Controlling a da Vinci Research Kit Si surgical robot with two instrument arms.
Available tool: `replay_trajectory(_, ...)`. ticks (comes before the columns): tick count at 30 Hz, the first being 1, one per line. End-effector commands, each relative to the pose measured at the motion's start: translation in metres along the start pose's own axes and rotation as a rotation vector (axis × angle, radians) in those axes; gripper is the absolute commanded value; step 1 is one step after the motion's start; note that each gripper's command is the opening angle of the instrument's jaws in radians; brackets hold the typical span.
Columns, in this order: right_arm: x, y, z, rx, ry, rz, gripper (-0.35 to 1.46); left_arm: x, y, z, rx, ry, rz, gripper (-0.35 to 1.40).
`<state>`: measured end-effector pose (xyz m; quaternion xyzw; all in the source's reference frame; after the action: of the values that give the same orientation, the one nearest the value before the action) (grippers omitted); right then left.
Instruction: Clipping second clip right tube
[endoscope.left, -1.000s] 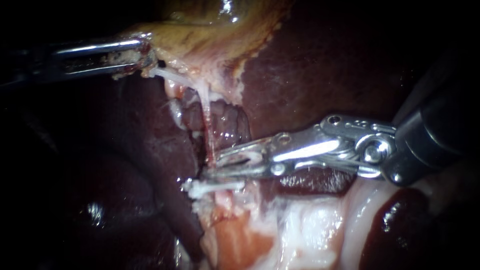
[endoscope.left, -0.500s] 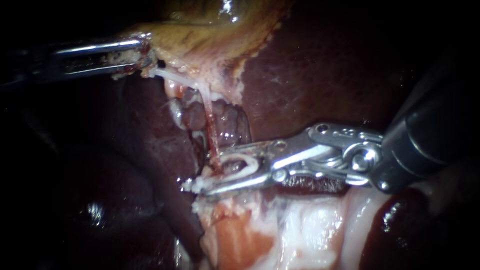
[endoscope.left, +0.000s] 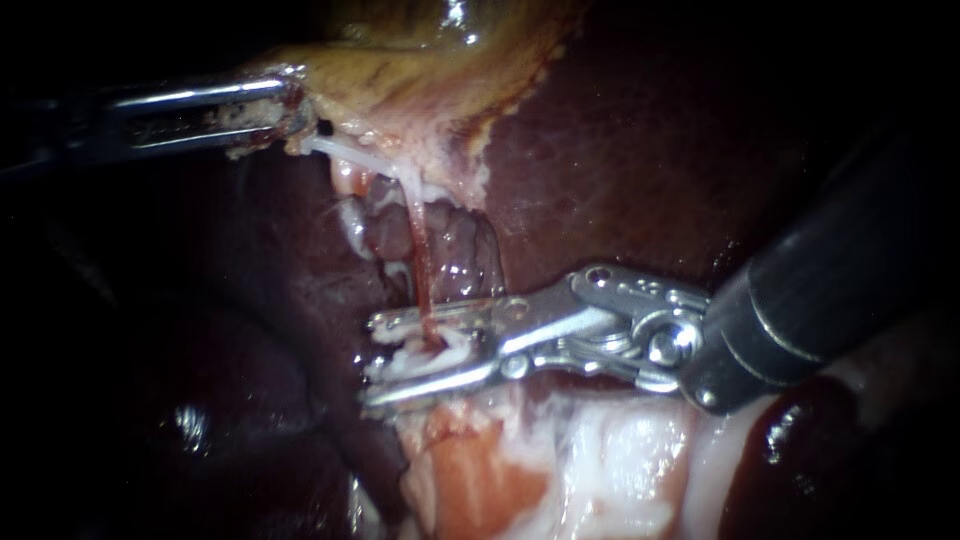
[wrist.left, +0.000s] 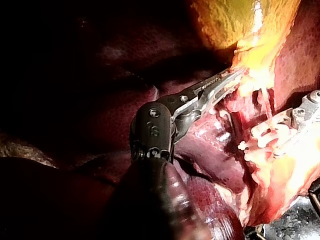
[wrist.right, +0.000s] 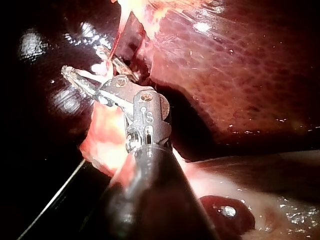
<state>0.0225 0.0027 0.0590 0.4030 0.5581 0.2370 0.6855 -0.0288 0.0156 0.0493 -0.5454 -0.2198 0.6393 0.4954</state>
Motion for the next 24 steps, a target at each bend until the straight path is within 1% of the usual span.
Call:
replay_trajectory(1,0.0002,-0.0002,-0.0001,0.001,0.0,0.011,0.5,0.0,0.0,0.0,0.001,0.0,0.0,-0.35)
replay_trajectory(3,0.0003,-0.0007,-0.0001,0.014,-0.007,0.035,0.5,0.0,0.0,0.0,0.001,0.0,0.0,-0.35)
replay_trajectory(5,0.0005,-0.0014,0.0,0.034,-0.012,0.039,0.49,0.0,0.0,0.0,0.001,0.0,0.0,-0.35)
replay_trajectory(12,0.0022,-0.0052,0.0006,0.146,0.01,0.058,0.48,0.0,0.0,-0.0001,0.001,0.0,0.0,-0.35)
replay_trajectory(14,0.0025,-0.0058,0.0007,0.167,0.009,0.057,0.48,0.0,0.0,-0.0001,0.001,0.0,0.0,-0.35)
replay_trajectory(16,0.0025,-0.0061,0.0008,0.185,0.001,0.06,0.47,0.0,0.0,-0.0001,0.001,0.0,0.0,-0.35)
replay_trajectory(18,0.0025,-0.006,0.0008,0.187,0.0,0.059,0.47,0.0,0.0,-0.0001,0.001,0.0,0.0,-0.35)
replay_trajectory(22,0.0024,-0.0057,0.0004,0.155,0.019,0.066,0.45,0.0,-0.0001,-0.0001,0.0,0.0,0.0,-0.35)
replay_trajectory(24,0.0023,-0.0056,0.0002,0.156,0.021,0.066,0.42,0.0,-0.0001,-0.0001,0.0,0.0,0.0,-0.35)
